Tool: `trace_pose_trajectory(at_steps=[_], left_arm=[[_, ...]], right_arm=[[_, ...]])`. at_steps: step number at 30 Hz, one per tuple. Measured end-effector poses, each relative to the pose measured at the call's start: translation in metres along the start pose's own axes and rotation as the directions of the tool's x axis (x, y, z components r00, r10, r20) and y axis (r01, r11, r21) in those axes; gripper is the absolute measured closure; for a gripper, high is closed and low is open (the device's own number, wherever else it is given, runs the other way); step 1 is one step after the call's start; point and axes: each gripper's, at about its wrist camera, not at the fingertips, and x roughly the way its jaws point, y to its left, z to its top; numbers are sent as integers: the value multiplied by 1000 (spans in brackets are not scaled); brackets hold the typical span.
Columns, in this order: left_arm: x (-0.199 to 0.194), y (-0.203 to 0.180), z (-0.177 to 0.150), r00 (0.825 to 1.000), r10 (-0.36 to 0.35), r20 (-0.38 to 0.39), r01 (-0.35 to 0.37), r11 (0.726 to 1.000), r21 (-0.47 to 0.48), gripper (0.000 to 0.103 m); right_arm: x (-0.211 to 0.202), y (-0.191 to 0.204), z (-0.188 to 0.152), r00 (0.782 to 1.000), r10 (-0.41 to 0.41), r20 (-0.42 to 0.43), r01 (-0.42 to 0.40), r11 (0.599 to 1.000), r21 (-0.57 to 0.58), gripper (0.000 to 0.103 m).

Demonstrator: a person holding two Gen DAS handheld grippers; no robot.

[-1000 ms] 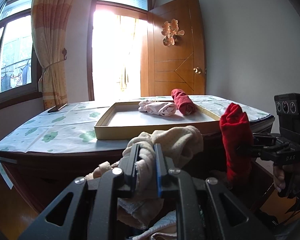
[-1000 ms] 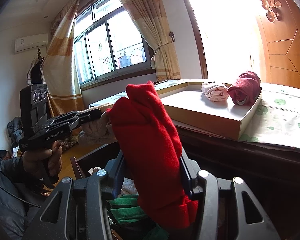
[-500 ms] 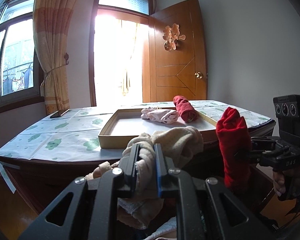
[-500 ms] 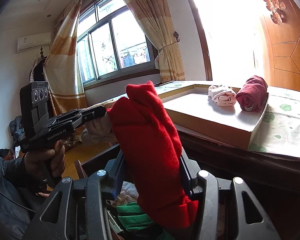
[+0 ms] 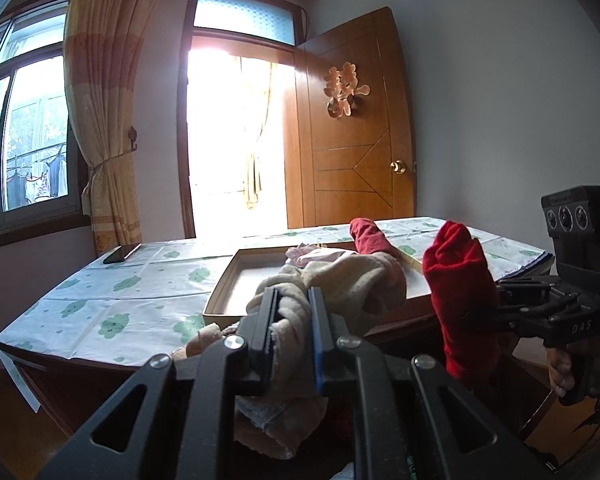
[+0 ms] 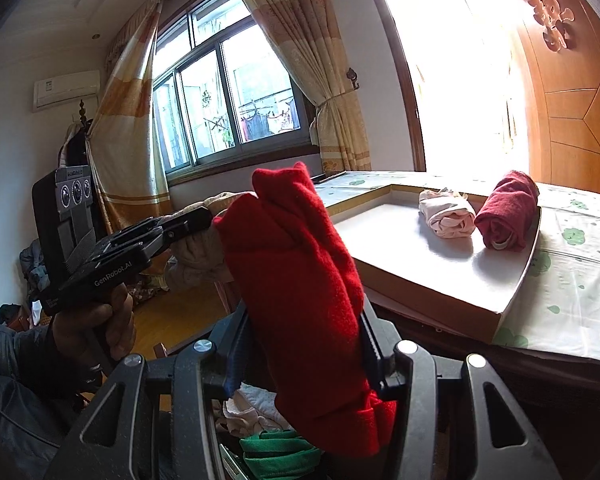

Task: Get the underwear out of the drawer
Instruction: 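Lift both garments out of the drawer and carry them over the beige tray, then lower the red sock and beige underwear into the tray and open both tools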

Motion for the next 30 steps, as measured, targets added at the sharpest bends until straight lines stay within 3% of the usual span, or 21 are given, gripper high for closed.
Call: trace_pose_trajectory(at_steps=[16, 30], left_arm=[[21, 13, 35, 1000, 7, 25, -7, 1000, 2, 91], [86, 32, 70, 999, 25, -36, -25, 1000, -5, 91]], right_arm=[[11, -15, 58, 1000, 18, -3, -18, 996, 86, 53], [47, -49, 105, 997, -11, -72, 24, 981, 193, 53]])
